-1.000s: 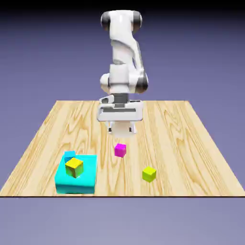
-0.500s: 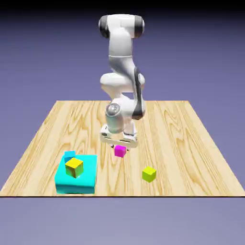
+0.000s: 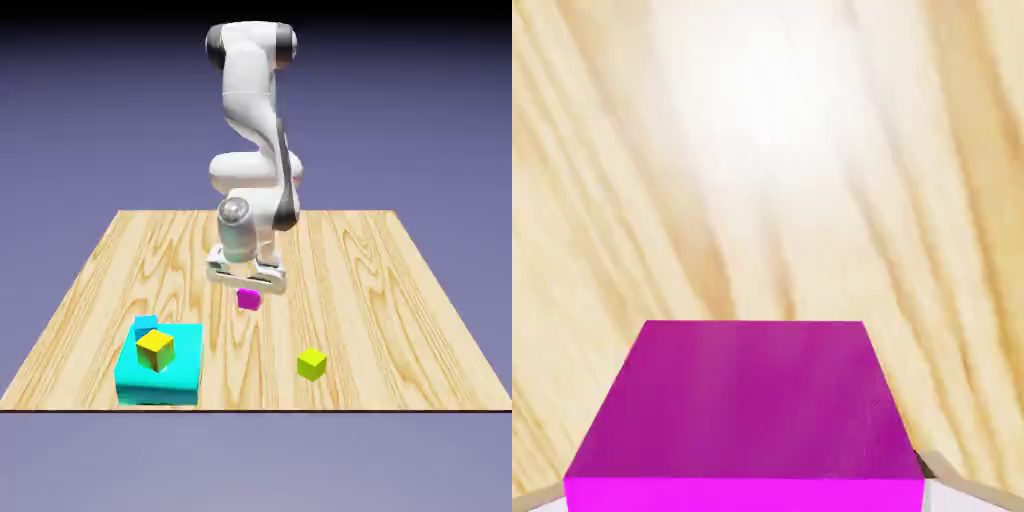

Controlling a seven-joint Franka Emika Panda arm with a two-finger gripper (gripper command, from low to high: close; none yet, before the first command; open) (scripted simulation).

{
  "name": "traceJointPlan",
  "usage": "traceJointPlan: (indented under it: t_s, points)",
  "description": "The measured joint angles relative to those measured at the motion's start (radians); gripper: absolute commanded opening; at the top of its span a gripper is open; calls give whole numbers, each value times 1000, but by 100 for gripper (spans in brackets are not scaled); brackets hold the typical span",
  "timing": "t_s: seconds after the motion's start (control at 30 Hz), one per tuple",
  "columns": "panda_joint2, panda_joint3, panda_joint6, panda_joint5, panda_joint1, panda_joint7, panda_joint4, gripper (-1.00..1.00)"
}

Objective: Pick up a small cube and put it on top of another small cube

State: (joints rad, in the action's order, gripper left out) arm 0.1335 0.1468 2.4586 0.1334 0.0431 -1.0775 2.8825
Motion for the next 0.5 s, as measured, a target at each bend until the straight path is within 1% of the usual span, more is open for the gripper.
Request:
traceJointPlan:
  t_s: [0.5]
  points:
    - [-149,-78,-261,219,463,-643,-544,-100]
